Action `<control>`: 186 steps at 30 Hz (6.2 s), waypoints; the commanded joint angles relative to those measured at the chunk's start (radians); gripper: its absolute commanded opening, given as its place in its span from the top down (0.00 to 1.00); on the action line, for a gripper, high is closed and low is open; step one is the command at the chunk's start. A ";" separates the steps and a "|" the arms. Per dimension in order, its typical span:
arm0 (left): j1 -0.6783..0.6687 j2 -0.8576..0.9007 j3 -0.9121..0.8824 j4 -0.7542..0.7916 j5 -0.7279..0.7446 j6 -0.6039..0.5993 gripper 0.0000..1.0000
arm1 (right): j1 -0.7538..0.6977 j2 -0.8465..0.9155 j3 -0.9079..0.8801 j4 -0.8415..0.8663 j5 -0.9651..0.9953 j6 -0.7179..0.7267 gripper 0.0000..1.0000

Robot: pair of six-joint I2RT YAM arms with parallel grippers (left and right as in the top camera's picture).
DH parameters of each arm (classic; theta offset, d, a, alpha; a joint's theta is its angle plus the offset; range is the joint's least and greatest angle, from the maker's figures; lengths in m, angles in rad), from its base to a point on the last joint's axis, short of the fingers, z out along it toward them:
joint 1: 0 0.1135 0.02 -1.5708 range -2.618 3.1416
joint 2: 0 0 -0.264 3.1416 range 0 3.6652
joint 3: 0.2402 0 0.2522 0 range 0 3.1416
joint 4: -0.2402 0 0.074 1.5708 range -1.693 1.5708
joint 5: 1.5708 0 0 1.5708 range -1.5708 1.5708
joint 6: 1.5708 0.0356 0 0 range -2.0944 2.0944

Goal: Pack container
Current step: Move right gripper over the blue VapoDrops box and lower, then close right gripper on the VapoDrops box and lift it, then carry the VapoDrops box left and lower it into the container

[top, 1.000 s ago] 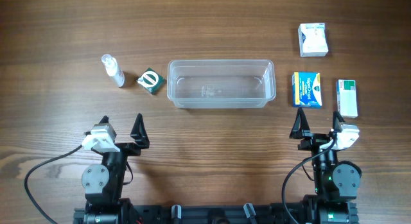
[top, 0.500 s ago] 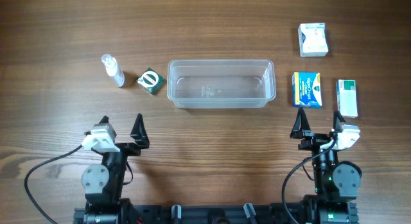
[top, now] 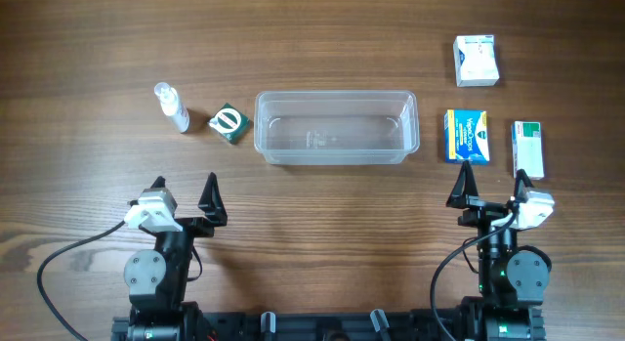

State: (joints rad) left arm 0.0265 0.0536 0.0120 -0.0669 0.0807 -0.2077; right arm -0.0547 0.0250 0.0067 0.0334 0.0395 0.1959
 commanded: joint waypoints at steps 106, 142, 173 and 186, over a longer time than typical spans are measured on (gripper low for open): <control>0.006 0.002 -0.006 -0.001 0.012 -0.009 0.00 | -0.064 1.923 1.358 -0.915 -0.068 -0.181 0.00; 0.006 0.002 -0.006 -0.001 0.012 -0.009 0.00 | -0.064 1.998 1.315 -0.849 0.019 -0.167 0.26; 0.006 0.002 -0.006 -0.001 0.013 -0.009 0.00 | -0.064 1.713 1.539 -1.000 -0.179 -0.114 0.37; 0.006 0.002 -0.006 -0.001 0.012 -0.009 0.00 | 0.077 1.611 1.539 -1.015 -0.561 -0.082 0.36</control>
State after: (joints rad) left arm 0.0265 0.0551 0.0120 -0.0669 0.0807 -0.2077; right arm -0.0368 1.6520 1.5253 -0.9806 -0.4004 0.0811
